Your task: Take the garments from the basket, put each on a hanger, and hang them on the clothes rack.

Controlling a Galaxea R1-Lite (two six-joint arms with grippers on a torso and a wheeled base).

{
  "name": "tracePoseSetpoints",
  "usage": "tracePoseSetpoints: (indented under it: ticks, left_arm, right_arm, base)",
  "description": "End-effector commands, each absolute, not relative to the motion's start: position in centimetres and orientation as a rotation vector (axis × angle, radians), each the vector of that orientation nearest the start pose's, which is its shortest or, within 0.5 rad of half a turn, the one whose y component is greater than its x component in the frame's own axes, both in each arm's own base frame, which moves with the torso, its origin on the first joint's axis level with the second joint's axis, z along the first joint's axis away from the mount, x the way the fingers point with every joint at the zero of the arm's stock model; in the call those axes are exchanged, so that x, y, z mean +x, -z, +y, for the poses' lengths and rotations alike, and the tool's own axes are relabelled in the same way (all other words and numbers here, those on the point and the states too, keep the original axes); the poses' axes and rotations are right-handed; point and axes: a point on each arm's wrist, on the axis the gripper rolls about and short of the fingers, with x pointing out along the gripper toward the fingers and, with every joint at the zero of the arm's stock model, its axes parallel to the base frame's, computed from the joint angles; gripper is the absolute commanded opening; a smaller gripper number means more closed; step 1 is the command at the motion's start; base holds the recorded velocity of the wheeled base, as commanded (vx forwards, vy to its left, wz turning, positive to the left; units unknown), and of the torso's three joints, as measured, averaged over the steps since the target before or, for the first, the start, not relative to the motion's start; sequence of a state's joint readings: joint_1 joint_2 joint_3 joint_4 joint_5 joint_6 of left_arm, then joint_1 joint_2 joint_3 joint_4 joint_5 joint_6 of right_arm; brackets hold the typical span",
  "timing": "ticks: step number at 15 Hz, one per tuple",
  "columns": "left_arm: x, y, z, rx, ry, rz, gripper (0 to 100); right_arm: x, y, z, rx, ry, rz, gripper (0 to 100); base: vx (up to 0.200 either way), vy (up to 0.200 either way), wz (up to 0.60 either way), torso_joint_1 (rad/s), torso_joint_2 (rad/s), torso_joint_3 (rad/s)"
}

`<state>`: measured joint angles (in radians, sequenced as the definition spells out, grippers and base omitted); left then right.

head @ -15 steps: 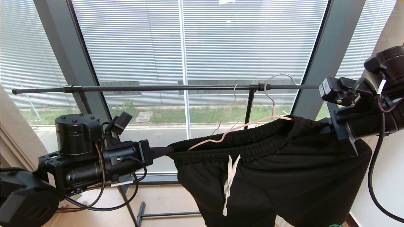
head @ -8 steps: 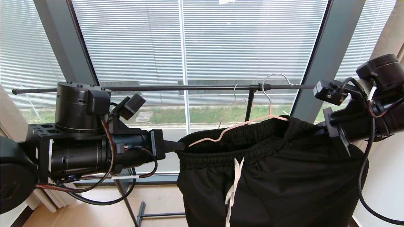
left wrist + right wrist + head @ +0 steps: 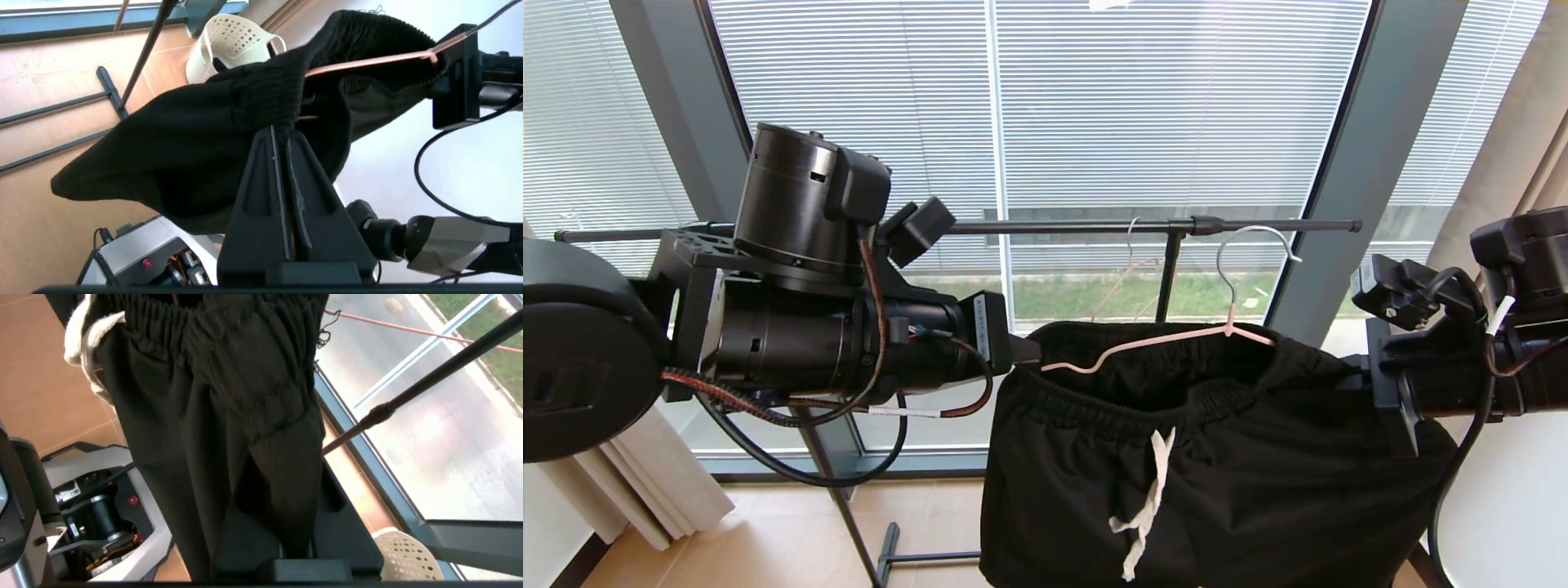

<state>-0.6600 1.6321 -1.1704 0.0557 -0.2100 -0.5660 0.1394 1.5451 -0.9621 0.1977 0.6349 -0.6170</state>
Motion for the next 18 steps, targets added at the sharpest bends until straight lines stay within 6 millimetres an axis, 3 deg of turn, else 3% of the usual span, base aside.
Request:
tracePoseSetpoints:
  ticks: [1, 6, 10, 18]
  left_arm:
    - [23.8, -24.4, -19.4, -0.396, 0.683, 0.743, 0]
    - [22.9, -26.3, -20.7, -0.364, 0.709, 0.785, 0]
    - [22.8, -26.0, -22.5, -0.336, 0.71, 0.784, 0]
    - [22.4, -26.8, -23.5, -0.335, 0.744, 0.759, 0]
  right_arm:
    - [23.5, -19.6, 4.7, -0.363, -0.94, 0.519, 0]
    - [23.4, -18.8, 5.6, -0.369, -0.932, 0.536, 0]
    - [23.4, -19.4, 7.2, -0.218, -0.916, 0.546, 0]
    - [23.4, -19.1, 8.5, -0.192, -0.878, 0.508, 0]
  base:
    - [0.0, 0.0, 0.0, 0.0, 0.0, 0.0]
    - [0.0, 0.0, 0.0, 0.0, 0.0, 0.0]
    - [0.0, 0.0, 0.0, 0.0, 0.0, 0.0]
    - [0.0, 0.0, 0.0, 0.0, 0.0, 0.0]
